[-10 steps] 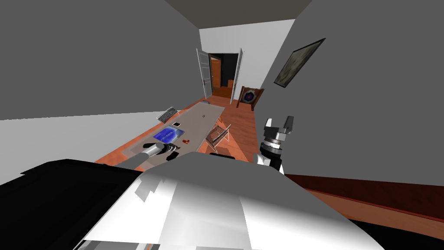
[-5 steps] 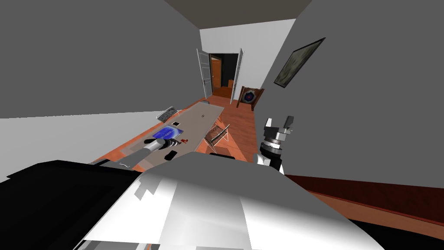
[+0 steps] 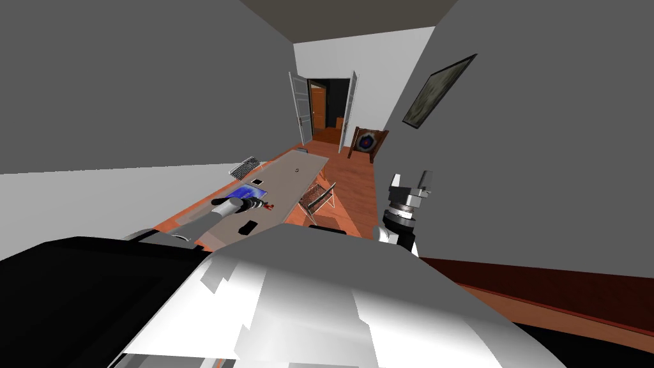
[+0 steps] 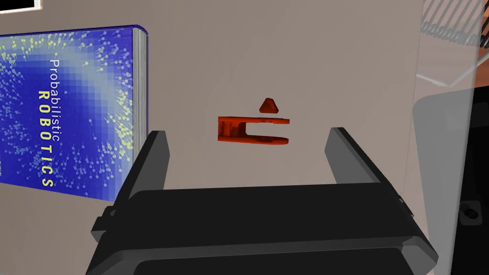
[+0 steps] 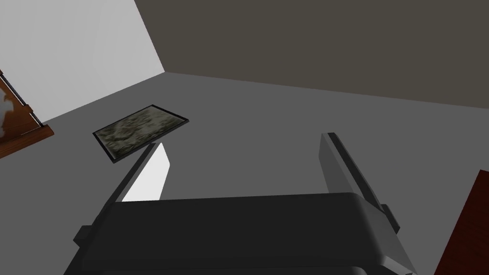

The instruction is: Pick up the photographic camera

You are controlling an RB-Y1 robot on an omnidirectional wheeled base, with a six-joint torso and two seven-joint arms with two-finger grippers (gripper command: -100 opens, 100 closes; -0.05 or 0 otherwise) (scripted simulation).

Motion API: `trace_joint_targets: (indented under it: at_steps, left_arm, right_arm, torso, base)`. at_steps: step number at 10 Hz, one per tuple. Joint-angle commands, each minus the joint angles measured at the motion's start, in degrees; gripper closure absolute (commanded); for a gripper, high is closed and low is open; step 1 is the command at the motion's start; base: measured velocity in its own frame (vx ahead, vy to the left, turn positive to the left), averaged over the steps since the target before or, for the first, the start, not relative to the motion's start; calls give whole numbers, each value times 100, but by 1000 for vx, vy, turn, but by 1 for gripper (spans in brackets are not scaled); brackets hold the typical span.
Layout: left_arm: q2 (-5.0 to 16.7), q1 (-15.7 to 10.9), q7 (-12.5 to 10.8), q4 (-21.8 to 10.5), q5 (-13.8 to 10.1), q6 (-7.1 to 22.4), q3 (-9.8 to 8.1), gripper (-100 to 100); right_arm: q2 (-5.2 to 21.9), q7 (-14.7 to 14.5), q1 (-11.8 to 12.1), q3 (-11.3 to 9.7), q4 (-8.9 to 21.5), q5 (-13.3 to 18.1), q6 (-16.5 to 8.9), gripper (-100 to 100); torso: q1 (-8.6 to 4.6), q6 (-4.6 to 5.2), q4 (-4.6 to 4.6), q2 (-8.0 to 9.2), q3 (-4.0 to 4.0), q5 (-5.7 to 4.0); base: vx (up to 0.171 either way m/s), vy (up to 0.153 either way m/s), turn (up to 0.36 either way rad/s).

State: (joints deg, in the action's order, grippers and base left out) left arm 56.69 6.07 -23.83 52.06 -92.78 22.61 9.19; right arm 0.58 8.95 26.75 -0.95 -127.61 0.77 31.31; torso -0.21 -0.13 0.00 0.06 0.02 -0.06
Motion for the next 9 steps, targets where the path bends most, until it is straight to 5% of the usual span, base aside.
trace_joint_targets:
  at_steps: [1, 9]
  left_arm:
    - [-94, 143, -158, -43, 113, 78, 44, -100]
    - [-388, 575, -255, -331, 405, 332, 199, -100]
  right_arm:
    - [0, 0, 0, 0, 0, 0, 0, 0]
    - [1, 0, 0, 1, 0, 0, 0, 0]
  torso:
    - [0, 0, 0, 0, 0, 0]
    - [29, -1, 1, 3, 2, 8]
  base:
    - [-17, 32, -92]
    - [-9, 42, -52]
